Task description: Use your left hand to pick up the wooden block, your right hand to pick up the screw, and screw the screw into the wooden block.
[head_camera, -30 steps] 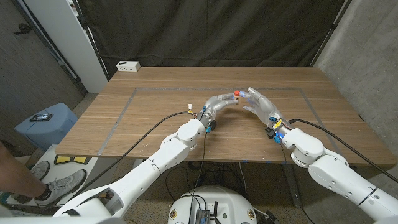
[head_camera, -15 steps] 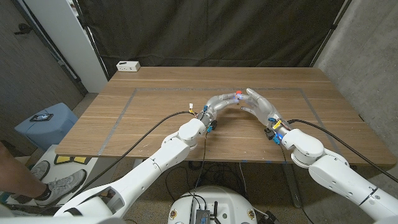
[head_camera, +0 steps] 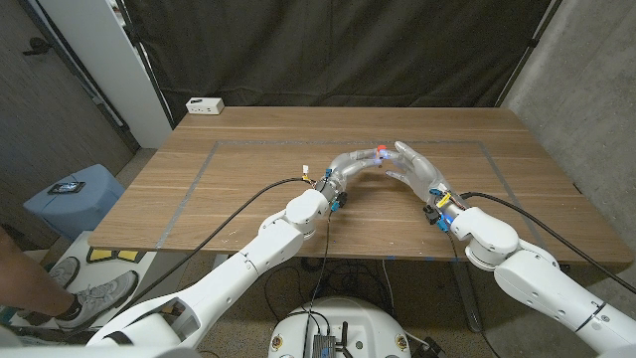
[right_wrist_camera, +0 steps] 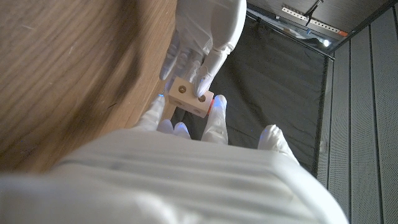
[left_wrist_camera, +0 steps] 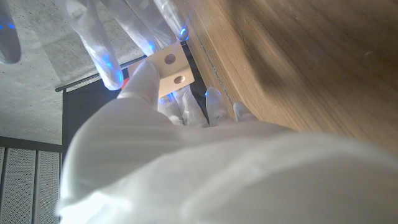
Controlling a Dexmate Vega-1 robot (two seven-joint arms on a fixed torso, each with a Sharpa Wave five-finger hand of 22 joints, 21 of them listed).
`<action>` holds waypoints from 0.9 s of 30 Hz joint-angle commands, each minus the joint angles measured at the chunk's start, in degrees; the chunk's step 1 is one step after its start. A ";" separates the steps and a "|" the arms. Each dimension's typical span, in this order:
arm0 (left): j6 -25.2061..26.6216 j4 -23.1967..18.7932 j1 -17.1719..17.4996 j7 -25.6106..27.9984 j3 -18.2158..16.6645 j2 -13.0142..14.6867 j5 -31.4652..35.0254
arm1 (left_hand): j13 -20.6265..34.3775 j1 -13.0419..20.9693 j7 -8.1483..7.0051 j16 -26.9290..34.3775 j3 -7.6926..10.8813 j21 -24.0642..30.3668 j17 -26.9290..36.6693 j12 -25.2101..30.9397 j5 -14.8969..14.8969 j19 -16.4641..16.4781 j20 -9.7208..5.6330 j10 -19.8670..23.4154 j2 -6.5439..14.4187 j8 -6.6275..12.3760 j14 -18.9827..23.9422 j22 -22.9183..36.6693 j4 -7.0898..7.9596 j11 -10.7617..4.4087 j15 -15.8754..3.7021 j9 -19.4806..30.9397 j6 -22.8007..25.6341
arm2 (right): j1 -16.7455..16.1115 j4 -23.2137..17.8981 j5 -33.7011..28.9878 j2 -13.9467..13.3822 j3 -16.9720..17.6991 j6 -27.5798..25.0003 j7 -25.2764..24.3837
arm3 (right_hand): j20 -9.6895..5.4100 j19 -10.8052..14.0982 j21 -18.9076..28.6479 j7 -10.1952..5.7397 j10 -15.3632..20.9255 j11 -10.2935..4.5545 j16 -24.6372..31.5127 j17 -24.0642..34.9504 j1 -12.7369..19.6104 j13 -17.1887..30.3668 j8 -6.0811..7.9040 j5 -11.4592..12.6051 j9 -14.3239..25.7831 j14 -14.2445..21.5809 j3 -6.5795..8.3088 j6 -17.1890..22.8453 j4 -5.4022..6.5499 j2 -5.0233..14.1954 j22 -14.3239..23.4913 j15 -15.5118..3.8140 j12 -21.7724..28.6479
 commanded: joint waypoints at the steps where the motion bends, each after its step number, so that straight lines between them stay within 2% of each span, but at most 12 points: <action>1: 0.14 -0.43 0.24 0.30 -0.02 0.16 0.09 | 0.21 0.29 -0.02 0.27 0.28 0.22 0.09 0.31 0.36 0.40 0.33 0.68 0.48 0.31 0.26 0.22 0.12 -0.02 -3.22 0.13 0.65 | -1.11 -0.48 -0.11 -0.14 1.11 0.24 -1.07 | 0.05 0.58 0.19 -0.06 0.60 0.12 0.49 0.17 0.47 0.11 0.14 0.22 0.05 0.12 0.62 0.72 0.06 -0.07 0.10 -0.09 0.62; 4: 0.19 -0.74 0.39 0.30 -0.02 0.30 0.10 | 0.22 0.30 -0.01 0.28 0.28 0.23 0.08 0.33 0.36 0.41 0.28 0.71 0.46 0.33 0.31 0.22 0.10 -0.05 -3.25 0.13 0.70 | -1.25 -0.47 -0.22 -0.04 1.34 0.16 -1.49 | 0.08 0.65 0.17 -0.06 0.64 0.16 0.47 0.15 0.54 0.11 0.01 0.22 0.05 0.17 0.66 0.68 0.01 -0.07 0.10 -0.09 0.58; 14: 0.21 -1.36 0.75 0.43 -0.02 0.56 0.18 | 0.22 0.24 -0.01 0.27 0.28 0.22 0.09 0.33 0.36 0.40 0.24 0.72 0.46 0.28 0.28 0.22 0.14 -0.07 -3.17 0.13 0.58 | -0.93 0.00 -0.54 -0.02 1.35 0.17 -1.09 | 0.37 0.42 -0.16 -0.91 0.48 0.24 0.31 0.18 0.56 0.11 -1.98 0.17 0.04 0.15 0.76 -2.92 -0.06 -0.13 0.11 0.00 0.18; 27: 0.13 -2.11 1.15 0.42 -0.09 0.94 0.23 | 0.22 0.35 -0.08 0.28 0.29 0.22 0.09 0.31 0.36 0.41 0.28 0.69 0.45 0.25 0.27 0.22 0.07 -0.10 -3.23 0.13 0.51 | -0.29 0.35 -0.10 -0.06 1.19 -0.69 -0.67 | 0.69 0.31 -0.27 -1.45 -0.08 0.23 0.17 0.26 0.38 0.12 -2.68 0.12 0.02 -0.12 0.73 -5.05 0.02 -0.19 0.11 0.11 -0.15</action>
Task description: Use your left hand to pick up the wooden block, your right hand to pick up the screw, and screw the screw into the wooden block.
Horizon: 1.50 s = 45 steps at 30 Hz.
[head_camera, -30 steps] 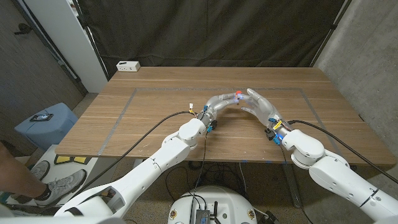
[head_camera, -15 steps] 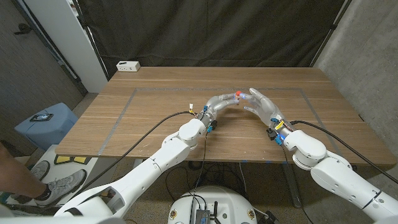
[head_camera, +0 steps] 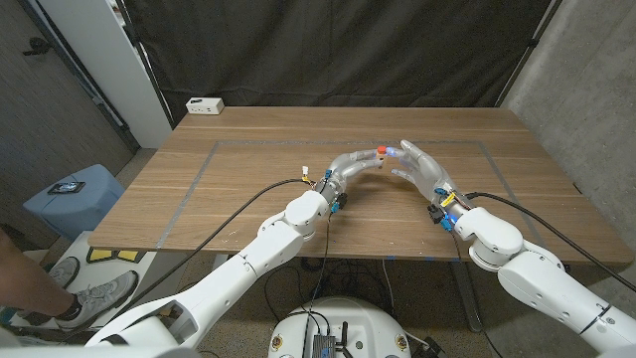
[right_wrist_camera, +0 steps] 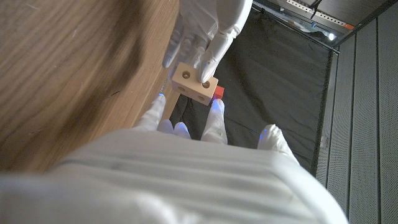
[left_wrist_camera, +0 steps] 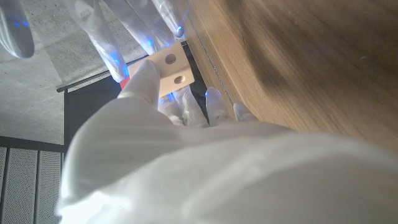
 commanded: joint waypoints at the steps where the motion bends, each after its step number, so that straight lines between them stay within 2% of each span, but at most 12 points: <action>1: -0.03 -0.76 0.41 0.07 -0.11 0.36 0.09 | 0.18 0.16 -0.11 0.30 0.23 0.22 0.11 0.36 0.47 0.39 0.31 0.67 0.34 0.25 0.29 0.22 0.05 -0.11 -3.22 0.17 0.31 | 0.50 0.39 0.18 -0.05 -0.06 -0.74 0.36 | 0.26 0.12 -0.23 -0.15 -0.57 0.15 0.17 0.09 0.37 0.12 -0.23 0.12 0.01 -0.11 0.24 -0.68 0.01 -0.21 0.11 0.13 -0.11; 16: 0.24 -2.36 1.32 0.10 -0.15 1.19 0.15 | 0.18 0.13 0.01 0.31 0.19 0.22 0.12 0.35 0.45 0.41 0.30 0.66 0.32 0.28 0.26 0.22 0.08 -0.05 -3.18 0.17 0.38 | 0.84 0.75 0.11 0.04 -0.53 -0.73 0.73 | 0.50 -0.19 -0.36 -0.34 -0.96 -0.02 0.05 0.18 0.10 0.13 -0.39 0.10 0.01 -0.45 0.18 -2.19 0.12 -0.31 0.12 0.30 -0.29; 28: 0.67 -3.43 2.01 0.12 -0.16 1.74 0.03 | 0.16 0.21 -0.10 0.29 0.20 0.21 0.11 0.36 0.45 0.39 0.25 0.71 0.25 0.29 0.23 0.22 0.01 -0.16 -3.27 0.17 0.41 | 1.62 1.25 -0.64 0.07 -1.07 0.07 1.52 | 0.94 -0.99 -0.52 -1.86 -2.03 -0.12 -0.12 0.31 -0.43 0.15 -0.76 0.13 -0.02 -1.10 -0.02 -5.60 0.31 -0.61 0.13 0.41 -0.59; 45: 0.79 -3.10 1.88 0.08 -0.14 1.66 -0.03 | 0.20 0.19 0.02 0.29 0.18 0.19 0.13 0.37 0.45 0.35 0.36 0.67 0.30 0.22 0.16 0.22 0.05 -0.06 -3.14 0.17 0.21 | 2.58 1.78 -0.49 0.42 -1.72 0.22 2.28 | 1.43 -1.84 -0.65 -2.94 -2.52 -0.33 -0.19 0.36 -0.67 0.17 -0.37 0.20 -0.05 -1.51 -0.01 -6.53 0.41 -0.61 0.15 0.46 -0.59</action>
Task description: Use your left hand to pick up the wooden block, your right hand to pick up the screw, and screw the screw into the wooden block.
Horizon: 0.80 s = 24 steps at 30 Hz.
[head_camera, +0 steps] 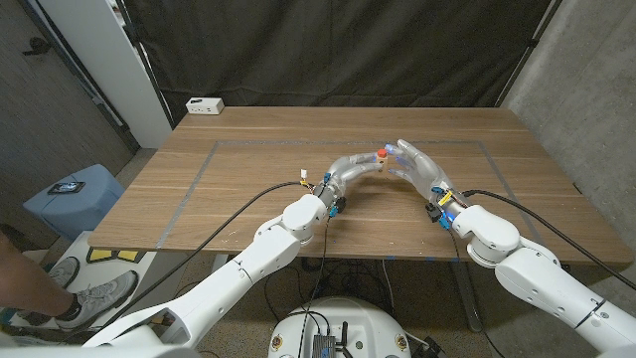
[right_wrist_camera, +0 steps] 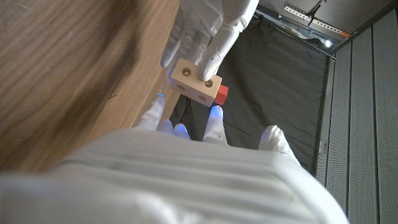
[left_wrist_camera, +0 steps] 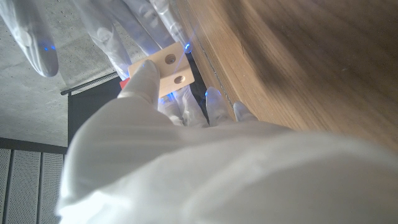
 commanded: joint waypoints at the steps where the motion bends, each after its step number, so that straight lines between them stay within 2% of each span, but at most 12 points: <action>1: 0.20 0.19 -0.05 -0.03 -0.01 -0.05 -0.16 | 0.20 -0.07 0.01 0.30 0.34 0.18 0.13 0.36 0.35 0.32 0.34 0.56 0.59 0.24 0.18 0.22 0.22 0.02 -3.15 0.18 0.49 | 0.72 0.43 0.31 0.21 -0.49 0.03 0.66 | 0.16 -0.53 -0.13 -0.28 -0.59 -0.03 -0.19 0.09 -0.19 0.18 0.09 0.20 -0.07 -1.51 0.18 -0.11 0.23 -0.14 0.15 0.46 -0.18; 24: 0.28 1.86 -1.23 -0.45 0.13 -0.91 -0.47 | 0.19 -0.18 -0.03 0.31 0.31 0.18 0.14 0.34 0.36 0.30 0.36 0.52 0.63 0.24 0.16 0.22 0.29 0.04 -3.15 0.18 0.46 | 0.82 0.54 1.01 0.26 -0.87 -0.18 0.86 | 0.10 -0.12 0.24 -0.36 -0.49 -0.49 -0.06 0.08 -0.27 0.17 0.86 0.30 -0.11 -1.41 0.35 1.32 0.25 0.02 0.16 0.35 0.04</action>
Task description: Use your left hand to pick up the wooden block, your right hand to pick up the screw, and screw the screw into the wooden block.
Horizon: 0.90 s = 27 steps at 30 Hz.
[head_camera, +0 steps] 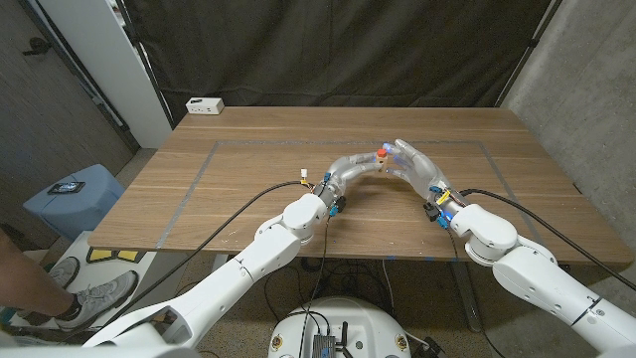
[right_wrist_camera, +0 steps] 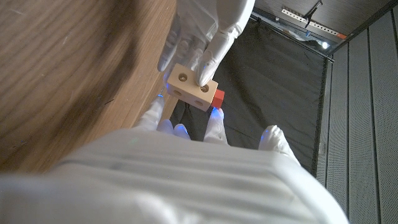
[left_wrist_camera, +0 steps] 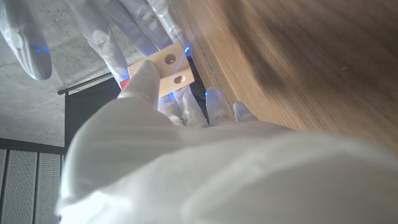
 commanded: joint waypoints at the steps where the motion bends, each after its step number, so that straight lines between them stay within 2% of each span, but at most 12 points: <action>1: 0.13 0.72 -0.54 -0.18 0.12 -0.39 -0.23 | 0.24 0.07 -0.05 0.31 0.27 0.18 0.14 0.41 0.47 0.29 0.31 0.51 0.38 0.23 0.17 0.22 0.24 0.07 -3.14 0.14 0.39 | -0.05 -0.08 0.38 0.01 -0.20 -0.19 0.08 | -0.11 0.33 0.41 0.37 -0.28 -0.28 -0.05 0.08 -0.28 0.17 0.45 0.30 0.18 -1.41 0.36 0.97 0.25 0.01 0.16 0.31 0.05; 27: 0.00 1.61 -0.92 -0.19 -0.02 -0.67 -0.52 | 0.27 0.00 -0.10 0.29 0.30 0.18 0.12 0.43 0.49 0.24 0.45 0.50 0.42 0.23 0.17 0.22 0.26 0.11 -3.08 0.14 0.35 | -0.94 -0.59 0.36 0.13 -0.12 -0.43 -1.22 | -0.46 1.24 0.64 0.88 0.86 -0.50 0.23 -0.05 0.03 0.12 0.99 0.39 0.18 -0.52 0.73 3.42 0.04 0.19 0.14 -0.10 0.42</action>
